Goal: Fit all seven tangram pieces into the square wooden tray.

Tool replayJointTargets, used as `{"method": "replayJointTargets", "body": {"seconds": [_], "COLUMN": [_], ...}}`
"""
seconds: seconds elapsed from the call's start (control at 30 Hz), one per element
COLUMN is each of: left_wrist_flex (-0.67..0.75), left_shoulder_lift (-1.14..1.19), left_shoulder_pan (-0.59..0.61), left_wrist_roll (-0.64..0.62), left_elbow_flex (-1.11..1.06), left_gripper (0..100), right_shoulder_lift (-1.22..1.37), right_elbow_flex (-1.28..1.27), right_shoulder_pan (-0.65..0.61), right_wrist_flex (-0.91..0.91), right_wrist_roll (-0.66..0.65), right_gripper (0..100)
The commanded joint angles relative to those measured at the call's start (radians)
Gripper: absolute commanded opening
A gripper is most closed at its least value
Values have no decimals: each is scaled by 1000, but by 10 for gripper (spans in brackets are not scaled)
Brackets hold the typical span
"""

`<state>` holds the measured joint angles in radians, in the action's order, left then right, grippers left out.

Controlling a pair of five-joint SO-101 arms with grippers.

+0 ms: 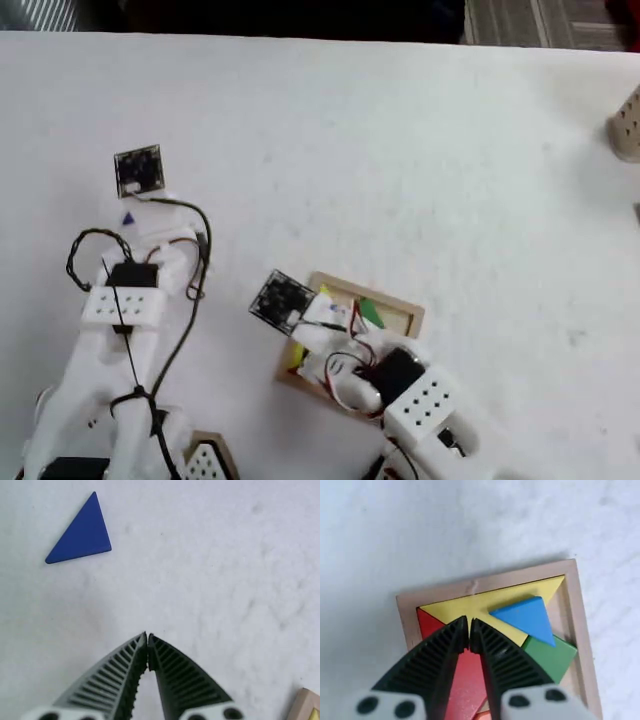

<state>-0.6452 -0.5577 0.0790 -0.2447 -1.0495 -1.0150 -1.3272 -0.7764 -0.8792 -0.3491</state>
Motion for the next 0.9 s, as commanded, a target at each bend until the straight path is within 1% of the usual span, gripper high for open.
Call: {"method": "replayJointTargets", "body": {"seconds": [0.0, 0.23, 0.4, 0.67, 0.87], "left_wrist_flex": [23, 23, 23, 17, 17], "left_shoulder_lift": [-27, -27, -27, -27, -27], "left_shoulder_pan": [-10, -10, -27, -39, -39], "left_wrist_roll": [-3, -3, -2, -2, -2], "left_elbow_flex": [12, 9, 6, 6, 6], "left_gripper": [25, 25, 26, 26, 26], "right_shoulder_lift": [-21, -19, -5, 265, 390], "right_elbow_flex": [6, 9, 9, 135, 199], "right_shoulder_pan": [64, 208, 249, 271, 314], "right_wrist_flex": [21, 7, 10, 15, 61], "right_wrist_roll": [2, -2, -5, 6, 38], "right_gripper": [18, 18, 17, 17, 18]}}
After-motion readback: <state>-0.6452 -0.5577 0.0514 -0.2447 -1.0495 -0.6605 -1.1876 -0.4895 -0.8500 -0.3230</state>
